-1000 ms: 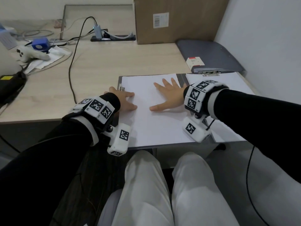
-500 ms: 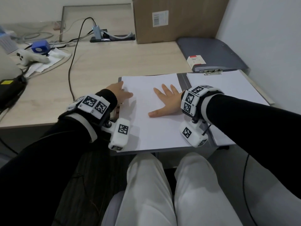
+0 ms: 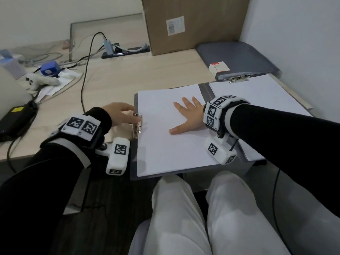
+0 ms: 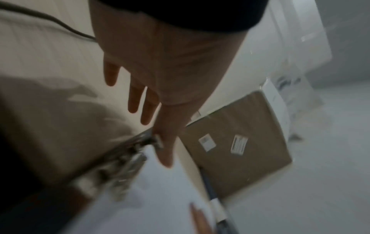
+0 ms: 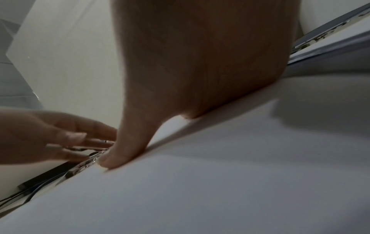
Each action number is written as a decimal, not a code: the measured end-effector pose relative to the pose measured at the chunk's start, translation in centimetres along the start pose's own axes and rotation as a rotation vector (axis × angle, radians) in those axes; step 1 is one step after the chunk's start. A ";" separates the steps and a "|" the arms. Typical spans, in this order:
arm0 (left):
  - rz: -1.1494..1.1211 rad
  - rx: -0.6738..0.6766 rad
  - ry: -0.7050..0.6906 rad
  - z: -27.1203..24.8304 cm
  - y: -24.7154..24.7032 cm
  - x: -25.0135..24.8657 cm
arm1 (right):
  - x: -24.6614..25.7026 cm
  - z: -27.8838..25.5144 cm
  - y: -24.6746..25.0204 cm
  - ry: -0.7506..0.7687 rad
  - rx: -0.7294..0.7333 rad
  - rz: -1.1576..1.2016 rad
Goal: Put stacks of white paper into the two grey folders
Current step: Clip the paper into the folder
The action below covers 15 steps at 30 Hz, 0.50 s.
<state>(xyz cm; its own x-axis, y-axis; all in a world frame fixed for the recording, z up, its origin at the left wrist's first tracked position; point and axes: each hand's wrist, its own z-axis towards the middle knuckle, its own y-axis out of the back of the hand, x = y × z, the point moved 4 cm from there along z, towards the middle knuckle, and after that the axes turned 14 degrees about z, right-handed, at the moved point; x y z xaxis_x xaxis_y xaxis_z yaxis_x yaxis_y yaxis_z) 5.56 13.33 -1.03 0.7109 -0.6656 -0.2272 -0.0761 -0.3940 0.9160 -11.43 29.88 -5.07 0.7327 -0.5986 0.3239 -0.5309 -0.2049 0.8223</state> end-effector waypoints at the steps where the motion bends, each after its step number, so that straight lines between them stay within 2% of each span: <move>1: 0.060 0.045 -0.022 -0.2 -0.5 -0.2 | 0.0 0.1 0.0 0.002 -0.001 -0.003; 4: 0.163 0.138 -0.066 -0.7 -1.6 -1.6 | -0.1 0.2 0.0 0.008 -0.001 -0.016; 6: 0.208 0.154 -0.046 -0.9 -1.9 -2.3 | 0.0 0.1 -0.1 0.010 0.000 -0.018; 10: -0.108 0.180 -0.045 -0.4 -2.2 0.0 | 0.0 0.1 -0.1 0.013 -0.003 -0.008; 12: -0.231 0.205 -0.100 -0.6 -2.0 1.1 | 0.0 0.1 -0.1 0.011 -0.009 -0.003; 15: -0.257 0.202 -0.226 -1.2 -1.6 1.2 | 0.1 -0.1 0.0 0.014 -0.021 -0.001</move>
<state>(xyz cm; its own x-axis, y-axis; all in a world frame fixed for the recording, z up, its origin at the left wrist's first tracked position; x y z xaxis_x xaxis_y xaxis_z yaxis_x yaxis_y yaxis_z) 7.37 13.97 -2.33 0.5550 -0.6426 -0.5283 -0.0676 -0.6679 0.7412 -11.26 29.87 -5.02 0.7391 -0.5876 0.3293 -0.5211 -0.1890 0.8323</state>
